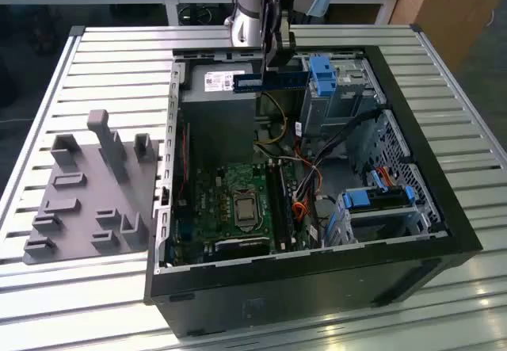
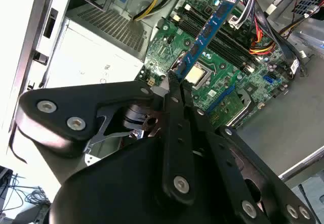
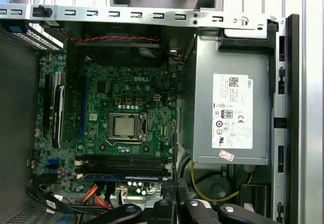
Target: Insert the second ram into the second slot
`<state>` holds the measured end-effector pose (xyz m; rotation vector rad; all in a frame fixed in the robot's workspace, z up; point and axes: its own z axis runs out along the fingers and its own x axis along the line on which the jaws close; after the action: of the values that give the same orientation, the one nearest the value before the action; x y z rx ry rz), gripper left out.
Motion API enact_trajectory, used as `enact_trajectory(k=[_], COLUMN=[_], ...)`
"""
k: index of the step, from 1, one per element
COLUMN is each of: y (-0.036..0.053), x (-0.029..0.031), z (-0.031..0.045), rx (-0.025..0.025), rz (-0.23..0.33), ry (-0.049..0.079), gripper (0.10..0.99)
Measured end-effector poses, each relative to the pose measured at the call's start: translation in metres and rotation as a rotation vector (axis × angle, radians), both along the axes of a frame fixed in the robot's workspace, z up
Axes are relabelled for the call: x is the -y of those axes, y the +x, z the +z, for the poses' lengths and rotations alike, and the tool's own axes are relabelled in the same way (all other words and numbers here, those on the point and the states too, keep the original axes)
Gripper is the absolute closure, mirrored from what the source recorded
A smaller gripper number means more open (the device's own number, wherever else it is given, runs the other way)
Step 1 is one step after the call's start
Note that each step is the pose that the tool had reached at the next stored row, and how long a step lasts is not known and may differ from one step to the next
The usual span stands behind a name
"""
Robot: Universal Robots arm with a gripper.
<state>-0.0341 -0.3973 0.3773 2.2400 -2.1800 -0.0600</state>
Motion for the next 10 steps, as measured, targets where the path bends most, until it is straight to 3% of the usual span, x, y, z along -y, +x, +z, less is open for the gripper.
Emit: enact_trajectory(k=[8, 10], y=[0.0000, 0.0000], x=[0.0008, 0.0101], z=[0.0000, 0.0000], rx=[0.0000, 0.0000], rz=[0.000, 0.000], ry=[0.000, -0.005], gripper=[0.949, 0.949])
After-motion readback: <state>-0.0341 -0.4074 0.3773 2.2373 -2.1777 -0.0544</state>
